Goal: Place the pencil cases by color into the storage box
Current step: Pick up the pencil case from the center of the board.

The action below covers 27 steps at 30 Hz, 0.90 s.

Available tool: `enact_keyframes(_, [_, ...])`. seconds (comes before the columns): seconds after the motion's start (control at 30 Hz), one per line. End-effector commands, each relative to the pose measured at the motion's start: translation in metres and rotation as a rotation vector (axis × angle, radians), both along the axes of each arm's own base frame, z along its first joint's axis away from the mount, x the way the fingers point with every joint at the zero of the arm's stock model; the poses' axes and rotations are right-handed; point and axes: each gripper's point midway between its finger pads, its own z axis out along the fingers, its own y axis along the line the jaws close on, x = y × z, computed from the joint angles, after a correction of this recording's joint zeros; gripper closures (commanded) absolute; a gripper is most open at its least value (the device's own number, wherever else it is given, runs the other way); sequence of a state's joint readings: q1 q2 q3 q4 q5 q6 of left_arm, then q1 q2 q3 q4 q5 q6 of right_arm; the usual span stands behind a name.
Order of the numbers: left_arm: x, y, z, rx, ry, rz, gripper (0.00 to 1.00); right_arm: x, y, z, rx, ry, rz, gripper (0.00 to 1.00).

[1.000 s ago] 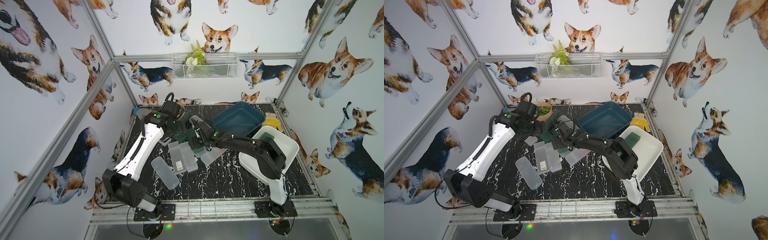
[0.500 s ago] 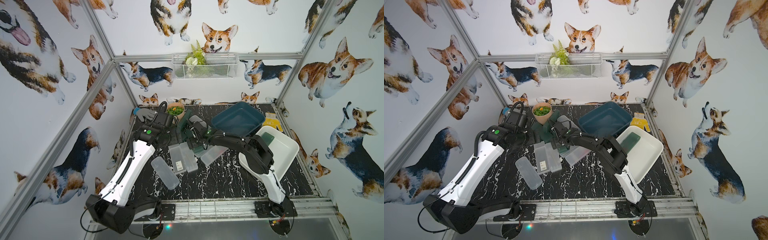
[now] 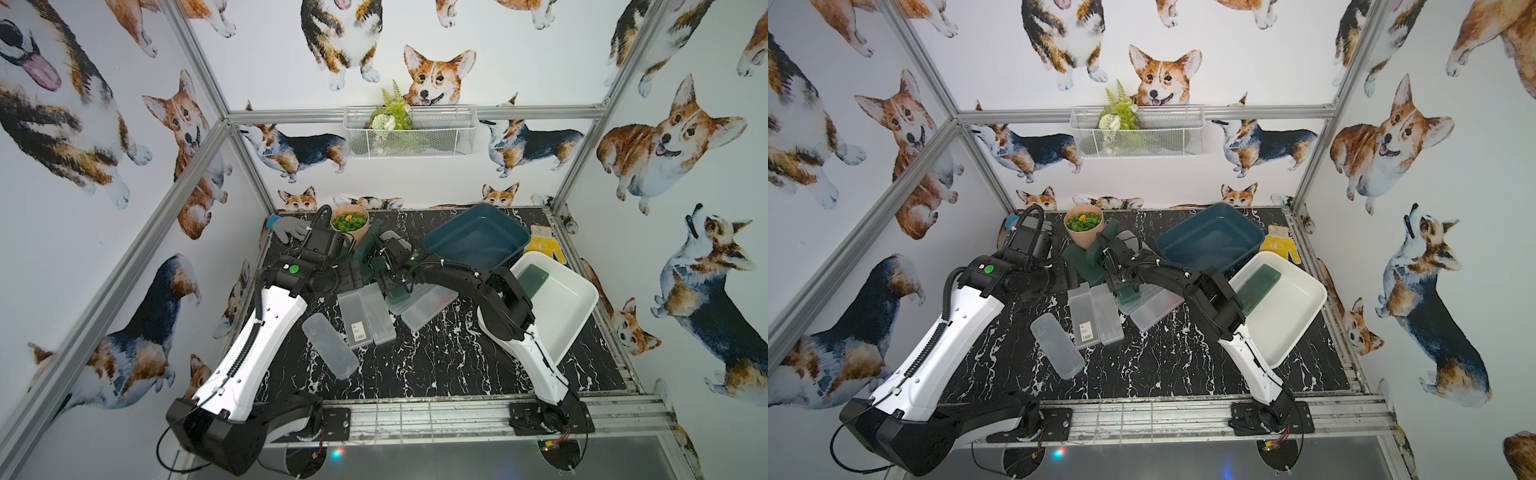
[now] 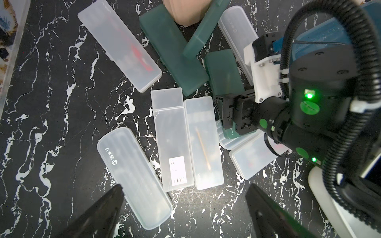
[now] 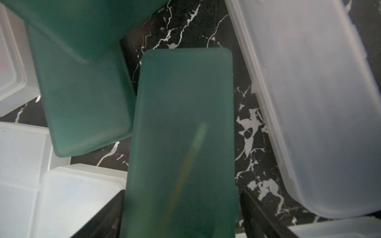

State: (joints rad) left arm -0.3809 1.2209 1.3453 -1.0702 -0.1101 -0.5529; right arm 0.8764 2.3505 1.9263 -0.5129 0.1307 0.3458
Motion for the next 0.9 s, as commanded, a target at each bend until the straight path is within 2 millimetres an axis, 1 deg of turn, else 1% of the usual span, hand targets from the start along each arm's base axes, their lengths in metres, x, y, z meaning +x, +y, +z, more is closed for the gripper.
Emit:
enact_keyframes(0.0, [0.002,0.001,0.002,0.011,0.000,-0.003,0.05,-0.002,-0.004,-0.008,-0.041,0.015,0.007,0.18])
enact_keyframes(0.1, [0.004,0.000,0.002,0.010,-0.001,-0.006,0.05,-0.001,-0.004,-0.009,-0.045,0.015,0.008,0.23])
enact_keyframes(0.2, [0.007,-0.002,0.005,0.011,-0.007,-0.010,0.05,0.001,-0.004,-0.001,-0.045,-0.003,0.019,0.31])
enact_keyframes(0.27, [0.011,-0.003,0.010,0.010,-0.018,-0.016,0.05,0.003,-0.004,0.015,-0.032,-0.025,0.020,0.36])
enact_keyframes(0.3, [0.014,-0.004,0.013,0.011,-0.024,-0.019,0.05,0.005,-0.006,0.022,-0.025,-0.035,0.018,0.36])
enact_keyframes(0.33, [0.017,-0.005,0.016,0.010,-0.029,-0.021,0.05,0.006,-0.007,0.031,-0.016,-0.048,0.017,0.42])
enact_keyframes(0.4, [0.022,-0.007,0.020,0.010,-0.043,-0.025,0.05,0.009,-0.009,0.049,0.005,-0.067,0.012,0.45])
enact_keyframes(0.53, [0.033,-0.012,0.029,0.000,-0.070,-0.036,0.05,0.008,-0.015,0.093,0.053,-0.110,0.005,0.47])
enact_keyframes(0.57, [0.036,-0.014,0.031,-0.003,-0.078,-0.038,0.05,0.007,-0.017,0.098,0.058,-0.114,0.003,0.47])
enact_keyframes(0.63, [0.042,-0.017,0.034,-0.006,-0.087,-0.044,0.05,0.002,-0.024,0.122,0.087,-0.133,-0.006,0.47])
enact_keyframes(0.7, [0.047,-0.019,0.038,-0.009,-0.101,-0.049,0.05,-0.001,-0.031,0.137,0.108,-0.141,-0.023,0.47])
enact_keyframes(0.8, [0.056,-0.025,0.047,-0.028,-0.128,-0.062,0.05,-0.009,-0.052,0.165,0.135,-0.149,-0.067,0.47])
enact_keyframes(0.87, [0.061,-0.031,0.053,-0.052,-0.144,-0.075,0.05,-0.012,-0.068,0.176,0.141,-0.154,-0.096,0.47])
